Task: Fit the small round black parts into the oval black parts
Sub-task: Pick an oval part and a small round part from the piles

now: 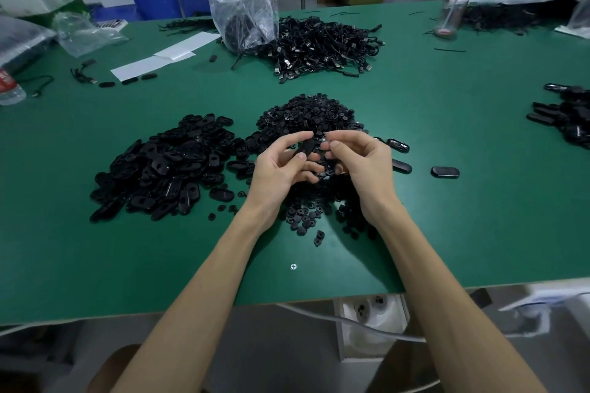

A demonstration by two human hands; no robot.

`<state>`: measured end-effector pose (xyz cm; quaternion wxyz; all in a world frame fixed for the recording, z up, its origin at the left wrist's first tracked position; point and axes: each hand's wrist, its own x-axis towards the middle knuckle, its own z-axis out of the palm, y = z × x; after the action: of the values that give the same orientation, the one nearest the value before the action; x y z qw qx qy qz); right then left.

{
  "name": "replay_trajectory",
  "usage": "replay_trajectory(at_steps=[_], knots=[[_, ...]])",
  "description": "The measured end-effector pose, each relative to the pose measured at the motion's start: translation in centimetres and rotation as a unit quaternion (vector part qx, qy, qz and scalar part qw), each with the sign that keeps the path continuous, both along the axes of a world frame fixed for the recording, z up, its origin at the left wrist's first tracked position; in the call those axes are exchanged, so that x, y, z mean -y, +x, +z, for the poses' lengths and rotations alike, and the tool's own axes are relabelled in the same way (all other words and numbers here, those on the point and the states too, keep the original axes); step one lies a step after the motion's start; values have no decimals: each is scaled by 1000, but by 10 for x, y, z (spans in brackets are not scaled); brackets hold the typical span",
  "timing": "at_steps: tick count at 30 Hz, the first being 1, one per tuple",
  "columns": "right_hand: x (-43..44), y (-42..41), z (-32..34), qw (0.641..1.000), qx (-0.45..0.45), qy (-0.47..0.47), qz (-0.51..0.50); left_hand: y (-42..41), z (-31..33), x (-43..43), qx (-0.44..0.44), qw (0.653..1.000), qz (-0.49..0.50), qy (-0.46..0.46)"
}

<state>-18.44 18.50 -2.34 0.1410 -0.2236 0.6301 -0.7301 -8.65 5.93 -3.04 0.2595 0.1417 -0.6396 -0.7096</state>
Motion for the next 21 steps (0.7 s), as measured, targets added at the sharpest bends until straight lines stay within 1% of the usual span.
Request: replay_trajectory(at_steps=[2,5,6,8,9,10,13,21], knots=[[0,-1,-1,998,-46,30,-35,0,1,1,-4,1000,20,13],[0,-2,-3,982,-131,113,-76,1,3,4,-23,995,44,82],[0,-2,-4,968,-169,165,-78,1,4,5,-32,992,52,114],[2,0,-7,925,-243,287,-58,2,6,8,-53,980,67,178],[3,1,-7,906,-264,327,-42,2,7,9,-61,975,72,202],[4,1,-8,895,-275,350,-31,3,8,10,-67,971,76,218],[5,2,-9,890,-286,355,-25,4,10,10,-77,965,72,240],[6,0,-9,892,-286,347,-41,4,10,8,-65,969,56,230]])
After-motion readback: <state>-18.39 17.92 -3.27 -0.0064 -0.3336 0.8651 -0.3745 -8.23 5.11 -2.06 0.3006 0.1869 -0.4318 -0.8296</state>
